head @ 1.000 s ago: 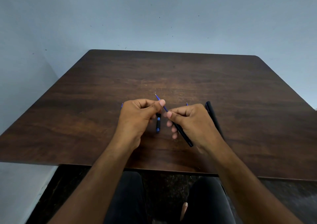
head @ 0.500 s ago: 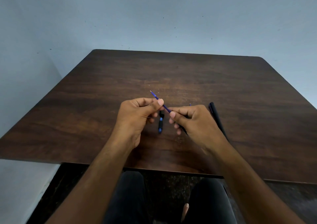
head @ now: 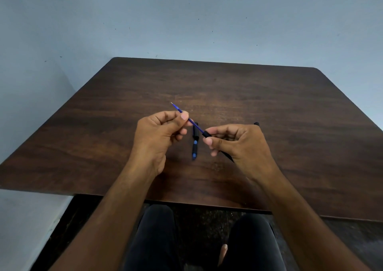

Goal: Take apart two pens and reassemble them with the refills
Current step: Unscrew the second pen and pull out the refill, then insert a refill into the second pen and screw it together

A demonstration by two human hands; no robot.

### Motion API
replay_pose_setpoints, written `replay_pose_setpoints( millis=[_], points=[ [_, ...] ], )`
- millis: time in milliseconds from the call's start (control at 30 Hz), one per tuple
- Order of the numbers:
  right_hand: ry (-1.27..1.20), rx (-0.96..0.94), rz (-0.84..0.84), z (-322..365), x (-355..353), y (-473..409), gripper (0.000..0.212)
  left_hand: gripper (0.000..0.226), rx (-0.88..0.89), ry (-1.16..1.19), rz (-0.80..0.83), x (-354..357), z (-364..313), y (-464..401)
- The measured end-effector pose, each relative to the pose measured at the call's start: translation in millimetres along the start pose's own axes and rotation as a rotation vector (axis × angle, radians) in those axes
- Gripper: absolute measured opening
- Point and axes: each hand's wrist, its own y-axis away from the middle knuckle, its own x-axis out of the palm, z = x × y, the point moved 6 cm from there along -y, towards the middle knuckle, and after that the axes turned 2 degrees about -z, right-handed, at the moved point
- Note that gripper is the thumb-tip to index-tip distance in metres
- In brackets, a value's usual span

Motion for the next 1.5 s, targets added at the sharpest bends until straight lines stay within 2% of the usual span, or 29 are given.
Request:
replay_pose_setpoints(
  millis=[100, 400, 533, 700, 800, 1000, 1500],
  points=[
    [0.005, -0.01, 0.017, 0, 3, 1, 0.018, 0.015, 0.009, 0.031, -0.051, -6, -3, -2],
    [0.031, 0.003, 0.031, -1, 6, 2, 0.017, 0.019, 0.13, 0.101, -0.203, -26, -29, -6],
    [0.011, 0.001, 0.04, 2, 8, 4, 0.016, 0.012, 0.161, -0.107, -0.212, -43, -38, -12],
    [-0.003, 0.005, 0.058, 3, 13, 5, 0.016, 0.009, 0.138, -0.691, -0.209, -70, -36, -23],
    [-0.002, 0.01, 0.055, 1, 17, 4, 0.015, 0.012, 0.069, -0.898, -0.256, -85, -30, -30],
    [0.005, 0.019, 0.074, -7, 24, -1, 0.015, 0.019, -0.023, -1.012, -0.34, -91, -20, -45],
    [-0.015, 0.04, 0.083, -13, 28, -5, 0.014, 0.019, -0.04, -1.077, -0.279, -82, -11, -48]
  ],
)
